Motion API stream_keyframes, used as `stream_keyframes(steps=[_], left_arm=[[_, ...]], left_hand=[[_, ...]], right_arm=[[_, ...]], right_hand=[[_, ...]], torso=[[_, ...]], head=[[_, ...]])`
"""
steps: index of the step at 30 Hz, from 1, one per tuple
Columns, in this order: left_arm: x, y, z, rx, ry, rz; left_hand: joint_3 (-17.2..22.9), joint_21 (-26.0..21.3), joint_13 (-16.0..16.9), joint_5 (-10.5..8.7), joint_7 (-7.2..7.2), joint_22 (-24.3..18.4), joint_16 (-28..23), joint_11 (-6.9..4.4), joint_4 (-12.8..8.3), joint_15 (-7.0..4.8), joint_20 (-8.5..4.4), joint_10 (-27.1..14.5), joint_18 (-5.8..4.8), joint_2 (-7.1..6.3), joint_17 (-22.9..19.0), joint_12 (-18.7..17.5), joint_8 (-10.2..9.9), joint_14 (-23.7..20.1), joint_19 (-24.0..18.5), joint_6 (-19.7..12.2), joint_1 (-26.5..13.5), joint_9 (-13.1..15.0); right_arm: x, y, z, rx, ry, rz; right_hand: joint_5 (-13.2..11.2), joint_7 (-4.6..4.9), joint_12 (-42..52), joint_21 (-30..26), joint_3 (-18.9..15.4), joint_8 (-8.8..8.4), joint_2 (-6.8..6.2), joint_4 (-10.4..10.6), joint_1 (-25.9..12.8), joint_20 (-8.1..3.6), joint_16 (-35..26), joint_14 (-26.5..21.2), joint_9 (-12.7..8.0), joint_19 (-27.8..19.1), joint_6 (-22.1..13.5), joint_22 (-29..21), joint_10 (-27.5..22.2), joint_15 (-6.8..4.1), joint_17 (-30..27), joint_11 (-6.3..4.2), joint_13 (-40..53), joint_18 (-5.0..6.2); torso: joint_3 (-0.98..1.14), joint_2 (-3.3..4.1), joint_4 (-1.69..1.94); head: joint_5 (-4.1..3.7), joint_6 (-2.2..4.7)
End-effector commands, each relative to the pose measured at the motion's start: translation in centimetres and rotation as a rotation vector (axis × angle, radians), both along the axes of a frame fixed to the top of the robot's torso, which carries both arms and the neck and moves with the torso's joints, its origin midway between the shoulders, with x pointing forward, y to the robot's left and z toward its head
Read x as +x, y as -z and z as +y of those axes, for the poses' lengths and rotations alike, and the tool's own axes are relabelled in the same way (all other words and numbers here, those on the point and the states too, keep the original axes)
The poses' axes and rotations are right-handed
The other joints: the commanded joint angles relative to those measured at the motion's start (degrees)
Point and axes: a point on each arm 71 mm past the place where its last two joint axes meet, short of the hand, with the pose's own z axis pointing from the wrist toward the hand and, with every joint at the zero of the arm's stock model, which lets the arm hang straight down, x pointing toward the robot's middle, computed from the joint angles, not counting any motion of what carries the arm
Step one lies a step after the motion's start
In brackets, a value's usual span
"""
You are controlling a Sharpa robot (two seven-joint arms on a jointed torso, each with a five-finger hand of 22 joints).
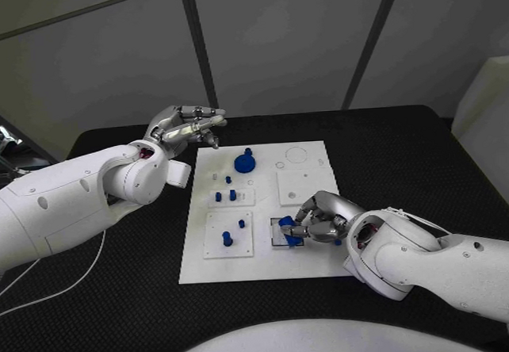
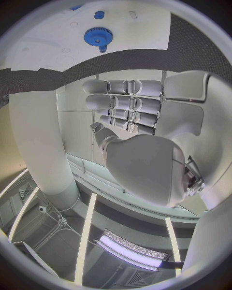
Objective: Assemble the parts on the task board
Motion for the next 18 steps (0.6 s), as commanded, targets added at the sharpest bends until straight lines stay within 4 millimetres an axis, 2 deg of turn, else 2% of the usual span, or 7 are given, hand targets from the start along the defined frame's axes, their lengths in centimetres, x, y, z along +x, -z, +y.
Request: stream_keyframes(steps=[1,5,7,11,14,15,18], left_arm=[[-0.1,-0.1,-0.2,-0.005,0.017,0.0],[-0.1,-0.1,-0.2,-0.004,0.017,0.001],[-0.1,-0.1,-0.2,-0.004,0.017,0.001],[-0.1,-0.2,-0.2,-0.005,0.018,0.001],[-0.1,-0.2,-0.2,-0.004,0.017,0.002],[-0.1,-0.2,-0.2,-0.004,0.017,0.002],[-0.1,-0.1,-0.2,-0.003,0.017,0.003]], left_hand=[[-0.3,-0.3,-0.1,-0.05,0.19,-0.1,-0.3,-0.14,-0.2,0.0,-0.13,-0.4,-0.23,0.49,-0.1,0.1,0.2,-0.4,-0.1,-0.4,0.2,-0.1],[-0.3,-0.3,-0.1,-0.05,0.19,-0.1,-0.3,-0.14,-0.2,0.0,-0.13,-0.4,-0.23,0.49,-0.1,0.1,0.2,-0.4,-0.1,-0.4,0.2,-0.1],[-0.3,-0.3,-0.1,-0.05,0.19,-0.1,-0.3,-0.14,-0.2,0.0,-0.13,-0.4,-0.23,0.49,-0.1,0.1,0.2,-0.4,-0.1,-0.4,0.2,-0.1],[-0.3,-0.3,-0.1,-0.06,0.21,-0.1,-0.3,-0.11,-0.2,0.01,-0.13,-0.5,-0.23,0.44,-0.1,0.2,0.2,-0.4,-0.1,-0.4,0.2,-0.1],[-0.3,-0.3,-0.1,-0.06,0.21,-0.1,-0.3,-0.11,-0.2,0.01,-0.13,-0.5,-0.23,0.44,-0.1,0.2,0.2,-0.4,-0.1,-0.4,0.2,-0.1],[-0.3,-0.3,-0.1,-0.06,0.21,-0.1,-0.3,-0.11,-0.2,0.01,-0.13,-0.5,-0.23,0.44,-0.1,0.2,0.2,-0.4,-0.1,-0.4,0.2,-0.1],[-0.3,-0.3,-0.1,-0.06,0.21,-0.1,-0.3,-0.11,-0.2,0.01,-0.13,-0.5,-0.23,0.44,-0.1,0.2,0.2,-0.4,-0.1,-0.4,0.2,-0.1]], right_arm=[[0.2,0.2,0.0,-0.041,0.009,0.018],[0.4,0.2,0.2,-0.048,0.012,0.004],[0.4,0.2,0.3,-0.047,0.013,-0.005],[0.5,0.0,0.7,-0.042,0.01,-0.03],[0.6,-0.1,0.9,-0.038,0.007,-0.043],[0.6,-0.1,1.0,-0.037,0.006,-0.046],[0.6,-0.1,1.0,-0.036,0.006,-0.053]], right_hand=[[-0.5,-1.89,-0.1,0.3,-0.6,0.41,0.0,0.2,-1.1,-0.56,0.1,4.7,3.3,4.7,2.3,13.6,1.3,-0.59,8.8,-0.59,7.0,-0.35],[-0.9,-1.95,-0.1,0.3,-1.0,0.53,0.13,0.2,-1.9,-0.65,0.1,4.7,3.6,4.7,2.3,13.6,1.3,-0.68,8.8,-0.67,7.1,-0.36],[-2.5,-2.0,-0.2,0.2,-1.6,0.63,0.28,0.2,-2.9,-0.73,0.1,4.7,3.9,4.7,2.3,13.6,1.4,-0.71,8.8,-0.71,7.1,-0.35],[-8.2,-2.07,-0.3,0.3,-3.1,0.84,0.5,0.2,-4.8,-0.82,0.1,4.7,4.7,4.8,2.2,13.6,1.5,-0.78,8.9,-0.77,7.2,-0.37],[-15.5,-2.09,-0.4,0.3,-4.8,1.02,0.33,0.2,-7.5,-0.85,0.1,4.7,5.4,4.8,2.1,13.6,1.5,-0.81,8.8,-0.76,7.3,-0.37],[-17.4,-2.09,-0.5,0.2,-5.3,1.07,-0.09,0.2,-8.5,-0.86,0.1,4.7,5.7,4.7,2.0,13.6,1.5,-0.8,8.8,-0.77,7.2,-0.36],[-18.7,-2.07,-0.8,0.1,-5.6,1.13,-1.11,0.3,-9.9,-0.84,-0.1,4.6,6.1,4.6,1.9,13.5,1.4,-0.79,8.4,-0.73,7.1,-0.32]], torso=[[0.02,-0.03,0.02],[0.03,-0.01,-0.1],[0.05,-0.01,-0.11],[0.02,-0.04,-0.13],[0.02,-0.05,-0.08],[0.02,-0.05,-0.08],[0.02,-0.05,-0.06]], head=[[0.36,-0.04],[0.63,-0.15],[0.67,-0.17],[0.74,-0.22],[0.83,-0.25],[0.93,-0.25],[1.03,-0.28]])
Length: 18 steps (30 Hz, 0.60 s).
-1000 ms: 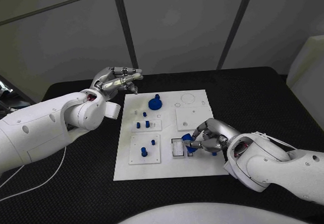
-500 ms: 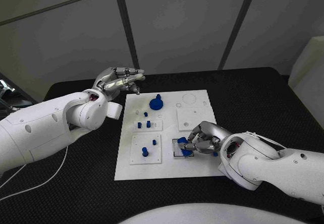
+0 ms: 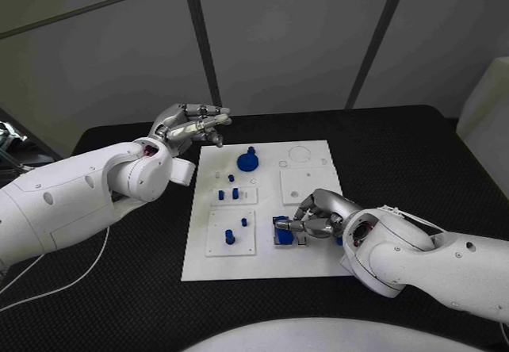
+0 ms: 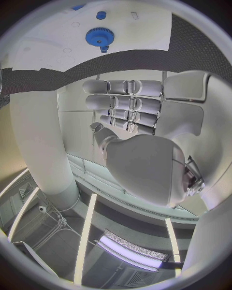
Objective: Assemble the parts on the task board
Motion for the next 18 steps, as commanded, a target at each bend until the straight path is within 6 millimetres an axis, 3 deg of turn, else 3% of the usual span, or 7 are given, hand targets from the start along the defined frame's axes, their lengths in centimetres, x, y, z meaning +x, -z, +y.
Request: stream_keyframes(steps=[1,5,11,15,18], left_arm=[[-0.02,-0.13,-0.13,-0.004,0.012,-0.002],[-0.03,-0.14,-0.12,-0.003,0.011,-0.002],[-0.04,-0.15,-0.04,-0.003,0.009,-0.002],[-0.05,-0.15,-0.01,-0.003,0.01,-0.001],[-0.05,-0.14,0.01,-0.003,0.01,-0.001]], left_hand=[[-0.1,-0.3,-0.1,-0.06,0.0,-0.1,-0.3,0.1,-0.1,0.01,-0.13,-0.3,-0.24,0.44,-0.1,0.2,0.2,-0.4,-0.1,-0.2,0.2,-0.1],[-0.2,-0.3,-0.1,-0.06,0.08,-0.1,-0.3,0.16,-0.1,0.05,-0.11,-0.5,-0.24,0.38,-0.1,0.2,0.2,-0.4,-0.1,-0.4,0.2,-0.1],[-0.2,-0.3,-0.1,-0.07,0.14,-0.1,-0.3,0.21,-0.1,0.08,-0.1,-0.6,-0.25,0.36,-0.2,0.2,0.1,-0.5,-0.1,-0.6,0.2,-0.1],[-0.2,-0.4,-0.1,-0.06,0.15,-0.1,-0.3,0.22,-0.1,0.08,-0.1,-0.7,-0.25,0.37,-0.2,0.2,0.1,-0.5,-0.1,-0.6,0.2,-0.1],[-0.2,-0.4,-0.1,-0.06,0.15,-0.1,-0.3,0.22,-0.1,0.08,-0.1,-0.7,-0.25,0.37,-0.2,0.2,0.1,-0.5,-0.1,-0.6,0.2,-0.1]], right_arm=[[0.14,-0.24,0.02,-0.004,0.004,-0.035],[0.22,-0.29,-0.09,-0.007,0.01,-0.047],[0.2,-0.46,-0.22,-0.01,0.009,-0.068],[0.05,-0.63,-0.15,-0.01,-0.011,-0.08],[-0.15,-0.81,0.06,-0.012,-0.037,-0.089]], right_hand=[[-1.4,-0.05,-0.5,0.1,-0.2,-0.14,-0.87,0.1,-1.9,-0.41,-0.1,4.8,0.4,4.6,-0.5,13.5,1.2,-0.49,8.4,-0.22,7.1,-0.32],[-3.4,-0.02,-0.7,0.0,1.0,-0.08,-2.1,0.1,-3.7,-0.39,-0.2,4.7,1.0,4.6,-0.7,13.4,1.2,-0.46,8.3,-0.2,7.0,-0.3],[-3.6,-0.02,-0.8,0.1,1.7,-0.05,-2.36,0.1,-4.0,-0.38,-0.2,4.8,1.3,4.6,-0.7,13.4,1.2,-0.46,8.3,-0.21,7.0,-0.3],[-0.1,-0.1,-0.8,0.1,3.4,0.04,-2.3,-0.5,0.5,-0.44,-0.2,4.8,2.0,4.6,-0.8,13.5,1.3,-0.55,8.4,-0.26,7.3,-0.31],[0.7,-0.15,-0.8,0.0,3.9,0.08,-2.71,-2.0,5.1,-0.48,-0.1,4.8,2.5,4.6,-0.9,13.4,1.4,-0.58,8.5,-0.33,7.4,-0.3]], torso=[[-0.02,-0.06,0.01],[-0.03,-0.06,-0.03],[0.03,-0.08,-0.07],[0.05,-0.05,-0.04],[0.04,-0.06,-0.04]], head=[[0.1,-0.03],[0.17,-0.07],[0.23,-0.11],[0.19,-0.1],[0.17,-0.14]])
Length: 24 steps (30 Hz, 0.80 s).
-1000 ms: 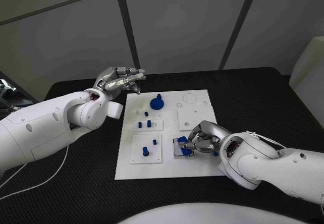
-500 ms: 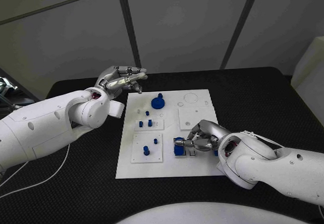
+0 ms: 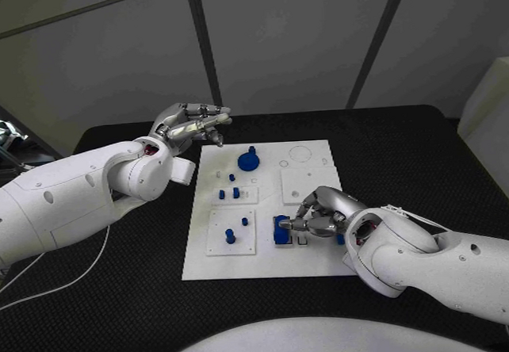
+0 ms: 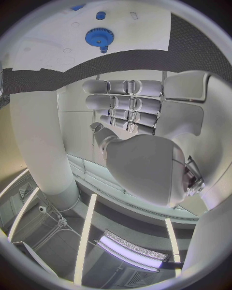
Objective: Assemble the parts on the task board
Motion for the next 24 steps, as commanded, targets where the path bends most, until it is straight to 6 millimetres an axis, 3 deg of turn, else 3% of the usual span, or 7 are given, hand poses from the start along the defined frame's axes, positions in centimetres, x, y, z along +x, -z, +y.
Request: stream_keyframes(steps=[1,20,24], left_arm=[[-0.02,-0.14,-0.1,-0.004,0.011,-0.003],[0.01,-0.09,-0.16,-0.005,0.015,-0.001],[0.01,-0.08,-0.14,-0.004,0.015,0.0]], left_hand=[[-0.2,-0.4,-0.1,-0.06,-0.05,-0.1,-0.3,-0.01,-0.1,0.08,-0.1,-0.4,-0.25,0.37,-0.1,0.2,0.1,-0.5,-0.1,-0.4,0.2,-0.1],[-0.2,-0.4,-0.1,-0.06,-0.04,-0.1,-0.3,0.0,-0.1,0.1,-0.09,-0.5,-0.26,0.42,-0.1,0.2,0.1,-0.5,-0.1,-0.4,0.3,-0.1],[-0.2,-0.4,-0.1,-0.06,-0.04,-0.1,-0.3,0.0,-0.1,0.1,-0.09,-0.5,-0.26,0.42,-0.1,0.2,0.1,-0.5,-0.1,-0.4,0.3,-0.1]], right_arm=[[-0.22,-0.51,0.45,0.002,-0.044,-0.044],[-0.55,-0.83,1.09,0.004,-0.078,-0.062],[-0.57,-0.69,1.17,-0.023,-0.093,-0.053]], right_hand=[[0.4,0.01,-0.3,0.0,0.2,0.1,-0.26,-1.2,3.1,-0.27,-0.1,4.6,0.3,4.4,-0.3,13.4,1.4,-0.38,8.5,-0.34,7.4,-0.3],[0.9,-0.19,0.1,0.1,-0.3,0.46,0.51,0.1,3.1,-0.34,-0.1,4.6,0.9,4.5,0.2,13.5,1.7,-0.48,8.7,-0.49,7.9,-0.33],[1.6,-0.44,0.1,0.1,-0.2,0.92,0.55,-0.6,4.8,-0.44,-0.1,4.6,1.4,4.5,0.7,13.5,1.7,-0.64,8.7,-0.71,7.9,-0.33]], torso=[[0.02,0.01,0.0],[0.0,0.01,0.06],[0.0,0.03,0.02]], head=[[-0.06,-0.02],[-0.09,-0.13],[0.0,-0.17]])
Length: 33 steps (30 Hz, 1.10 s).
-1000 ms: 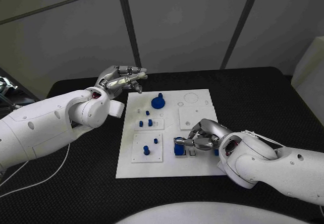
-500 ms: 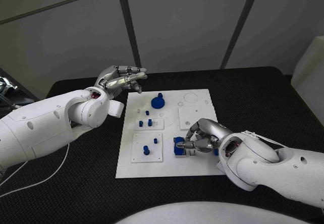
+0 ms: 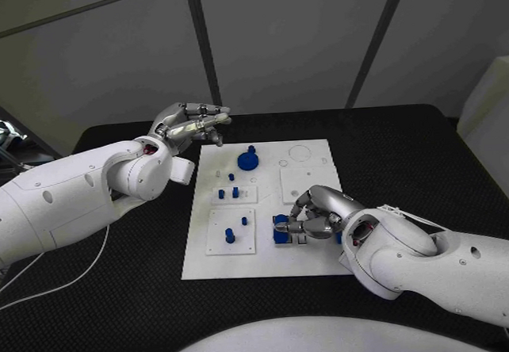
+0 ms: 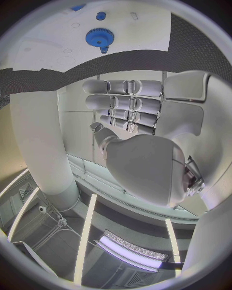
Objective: Assemble the parts on the task board
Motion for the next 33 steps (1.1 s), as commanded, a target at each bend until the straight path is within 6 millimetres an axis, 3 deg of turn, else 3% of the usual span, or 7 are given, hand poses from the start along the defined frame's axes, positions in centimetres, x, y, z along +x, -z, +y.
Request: stream_keyframes(steps=[1,10,15,26,33], left_arm=[[0.0,-0.1,-0.1,-0.005,0.013,-0.003],[0.0,-0.1,-0.1,-0.004,0.015,0.0],[0.0,-0.1,-0.1,-0.004,0.015,0.001],[0.0,0.0,-0.2,-0.004,0.018,0.004],[0.0,0.0,-0.2,-0.003,0.017,0.005]], left_hand=[[-0.2,-0.4,-0.1,-0.06,-0.04,-0.1,-0.3,0.0,-0.1,0.1,-0.09,-0.5,-0.26,0.42,-0.1,0.2,0.1,-0.5,-0.1,-0.4,0.3,-0.1],[-0.2,-0.4,-0.1,-0.06,-0.04,-0.1,-0.3,0.0,-0.1,0.1,-0.09,-0.5,-0.26,0.42,-0.1,0.2,0.1,-0.5,-0.1,-0.4,0.3,-0.1],[-0.2,-0.4,-0.1,-0.06,-0.04,-0.1,-0.3,0.0,-0.1,0.1,-0.09,-0.5,-0.26,0.42,-0.1,0.2,0.1,-0.5,-0.1,-0.4,0.3,-0.1],[-0.2,-0.4,-0.1,-0.06,-0.01,-0.1,-0.3,0.03,-0.1,0.12,-0.07,-0.5,-0.26,0.47,-0.1,0.3,0.1,-0.5,-0.1,-0.5,0.2,-0.1],[-0.2,-0.4,-0.1,-0.07,-0.01,-0.1,-0.3,0.03,-0.1,0.13,-0.07,-0.5,-0.27,0.48,-0.1,0.3,0.1,-0.5,-0.1,-0.5,0.2,0.0]], right_arm=[[0.0,0.0,0.2,-0.035,-0.033,-0.005],[0.2,0.2,0.0,-0.085,-0.027,-0.023],[0.6,0.4,-0.8,-0.105,-0.006,-0.035],[0.6,0.4,-0.7,-0.084,-0.031,-0.028],[0.2,0.1,-0.4,-0.044,-0.053,-0.028]], right_hand=[[0.2,-0.31,0.1,0.1,0.2,0.66,0.14,-1.0,2.4,-0.5,-0.1,4.8,0.5,4.5,0.6,13.5,1.9,-0.52,8.7,-0.6,8.0,-0.32],[-2.8,-1.05,0.1,0.1,2.0,1.9,1.19,-4.7,8.6,-1.05,0.0,4.9,1.7,4.5,1.0,13.6,2.0,-1.08,8.8,-1.25,8.2,-0.33],[-1.4,-1.19,0.2,0.2,2.3,2.08,1.87,-4.8,8.9,-1.19,0.0,4.9,2.0,4.6,1.0,13.6,2.1,-1.2,8.9,-1.39,8.3,-0.36],[-2.9,-0.99,0.3,0.2,0.9,2.45,1.32,-3.2,6.1,-1.19,0.0,4.9,2.5,4.6,0.9,13.7,2.3,-1.12,9.0,-1.24,8.5,-0.37],[-1.8,-0.88,0.4,0.2,-0.6,2.68,1.32,-1.3,3.6,-1.1,0.0,4.9,2.9,4.6,0.7,13.7,2.4,-1.02,9.0,-1.13,8.7,-0.39]], torso=[[0.0,0.04,-0.02],[0.03,0.01,0.01],[0.03,-0.01,-0.05],[0.02,0.04,0.01],[0.01,0.03,-0.03]], head=[[0.14,-0.07],[0.13,-0.28],[0.15,-0.27],[0.12,-0.29],[0.25,-0.33]])
